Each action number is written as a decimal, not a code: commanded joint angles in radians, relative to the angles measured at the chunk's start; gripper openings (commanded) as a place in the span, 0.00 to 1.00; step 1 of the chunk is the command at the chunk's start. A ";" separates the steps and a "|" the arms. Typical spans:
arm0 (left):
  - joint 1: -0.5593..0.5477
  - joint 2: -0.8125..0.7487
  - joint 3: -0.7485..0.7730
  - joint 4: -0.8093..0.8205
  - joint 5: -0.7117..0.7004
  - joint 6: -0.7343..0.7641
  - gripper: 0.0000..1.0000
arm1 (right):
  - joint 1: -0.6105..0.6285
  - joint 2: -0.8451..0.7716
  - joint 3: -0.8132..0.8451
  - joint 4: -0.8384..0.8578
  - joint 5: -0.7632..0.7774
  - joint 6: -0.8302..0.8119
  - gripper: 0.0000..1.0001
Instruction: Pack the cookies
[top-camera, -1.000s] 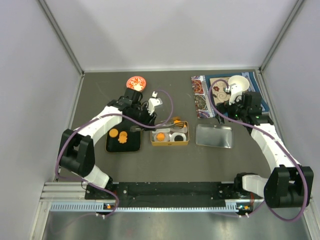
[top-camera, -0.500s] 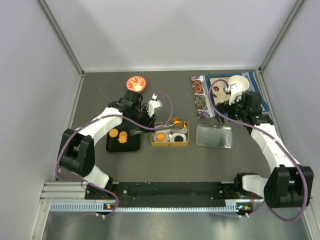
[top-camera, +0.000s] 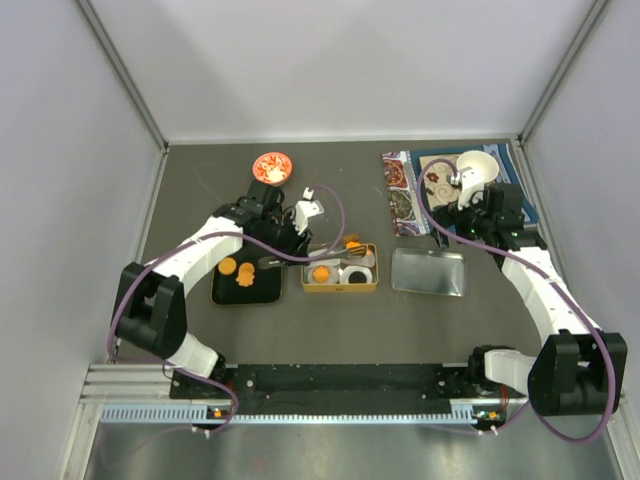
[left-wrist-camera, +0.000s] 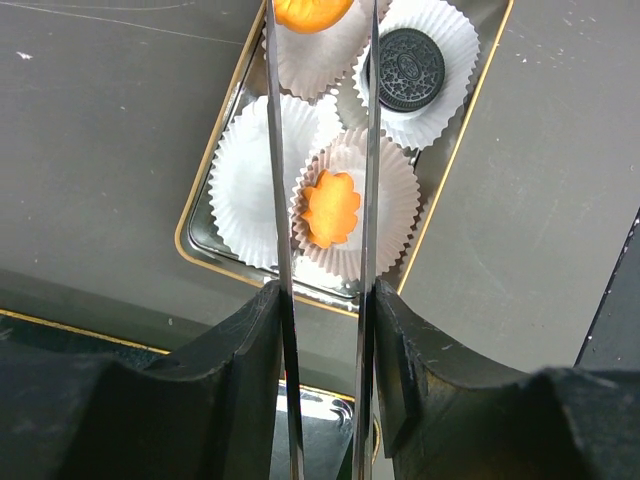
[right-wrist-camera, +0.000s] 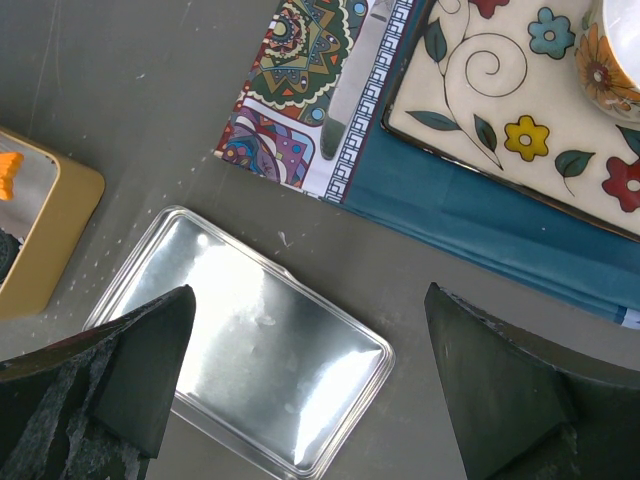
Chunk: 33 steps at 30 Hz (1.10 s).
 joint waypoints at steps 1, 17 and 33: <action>-0.006 -0.057 -0.001 0.014 0.013 0.014 0.41 | -0.010 0.006 0.057 0.007 -0.014 -0.010 0.99; -0.014 -0.074 -0.002 0.010 0.022 0.009 0.47 | -0.010 0.007 0.057 0.005 -0.014 -0.010 0.99; -0.025 -0.062 0.002 0.019 0.022 0.001 0.51 | -0.010 0.007 0.057 0.004 -0.016 -0.013 0.99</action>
